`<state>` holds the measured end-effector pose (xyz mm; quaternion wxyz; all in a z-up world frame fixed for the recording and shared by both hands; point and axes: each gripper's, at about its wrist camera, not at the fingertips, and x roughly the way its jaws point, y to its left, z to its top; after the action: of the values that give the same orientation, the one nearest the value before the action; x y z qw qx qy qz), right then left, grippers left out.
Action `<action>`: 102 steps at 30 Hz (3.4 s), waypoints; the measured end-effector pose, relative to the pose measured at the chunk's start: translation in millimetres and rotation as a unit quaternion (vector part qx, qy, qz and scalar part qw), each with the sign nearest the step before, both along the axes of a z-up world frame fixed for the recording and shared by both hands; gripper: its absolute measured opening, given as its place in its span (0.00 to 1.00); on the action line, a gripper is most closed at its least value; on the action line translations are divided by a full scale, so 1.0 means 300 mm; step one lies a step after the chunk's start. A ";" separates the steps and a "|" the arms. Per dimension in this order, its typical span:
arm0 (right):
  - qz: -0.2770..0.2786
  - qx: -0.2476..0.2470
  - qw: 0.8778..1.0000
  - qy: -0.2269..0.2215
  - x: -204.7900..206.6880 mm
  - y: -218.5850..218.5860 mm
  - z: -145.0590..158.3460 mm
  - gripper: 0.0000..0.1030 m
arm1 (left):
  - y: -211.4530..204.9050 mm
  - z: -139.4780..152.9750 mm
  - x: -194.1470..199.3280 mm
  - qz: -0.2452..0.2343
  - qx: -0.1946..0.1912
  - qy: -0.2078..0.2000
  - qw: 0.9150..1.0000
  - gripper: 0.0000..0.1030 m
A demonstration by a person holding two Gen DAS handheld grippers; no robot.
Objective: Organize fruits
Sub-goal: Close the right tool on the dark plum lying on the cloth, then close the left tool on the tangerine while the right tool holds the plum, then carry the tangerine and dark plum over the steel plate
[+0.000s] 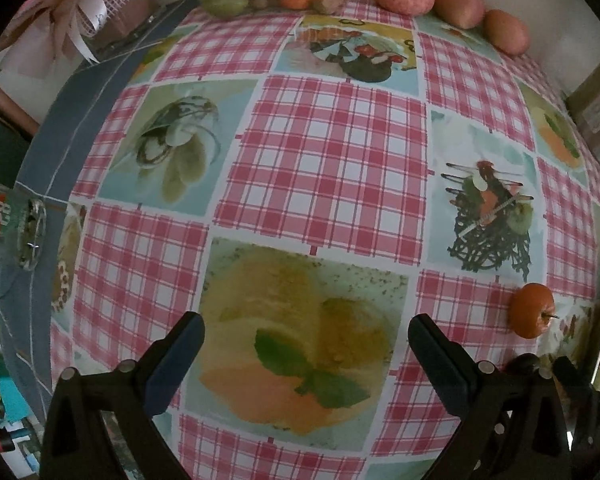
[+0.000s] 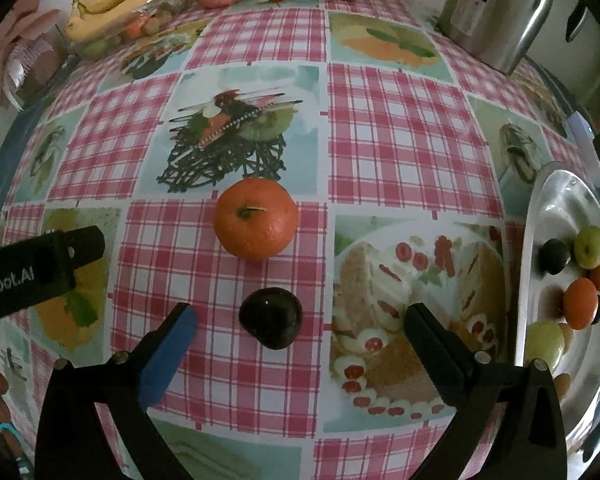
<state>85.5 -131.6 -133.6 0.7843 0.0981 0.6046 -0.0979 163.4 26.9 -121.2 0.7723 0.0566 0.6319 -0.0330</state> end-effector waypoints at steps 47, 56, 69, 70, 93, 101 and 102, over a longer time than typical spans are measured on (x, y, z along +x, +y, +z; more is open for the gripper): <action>-0.151 0.062 0.981 -0.104 -0.127 -0.385 0.265 0.25 | -0.303 0.143 -0.058 -0.074 -0.083 -0.047 0.993 1.00; -0.186 0.079 0.972 -0.121 -0.158 -0.463 0.286 0.25 | -0.429 0.093 -0.094 -0.121 -0.091 -0.022 0.988 0.88; -0.184 0.094 0.970 -0.129 -0.163 -0.466 0.292 0.25 | -0.467 0.045 -0.101 -0.134 -0.094 -0.002 0.986 0.48; -0.184 0.095 0.970 -0.130 -0.164 -0.467 0.292 0.25 | -0.464 0.049 -0.102 -0.135 -0.104 -0.002 0.985 0.38; -0.226 0.115 0.959 -0.127 -0.200 -0.528 0.282 0.25 | -0.445 0.298 -0.154 -0.156 -0.107 -0.095 0.977 0.38; -0.258 0.098 0.953 -0.125 -0.240 -0.600 0.278 0.25 | -0.499 0.348 -0.197 -0.181 -0.120 -0.107 0.970 0.38; -0.263 0.094 0.952 -0.126 -0.246 -0.612 0.281 0.25 | -0.508 0.355 -0.204 -0.186 -0.122 -0.108 0.969 0.38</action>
<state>11.6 -315.2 -49.4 0.7876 0.3384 0.4604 -0.2307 102.0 -125.6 -14.8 0.8174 0.0815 0.5143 -0.2462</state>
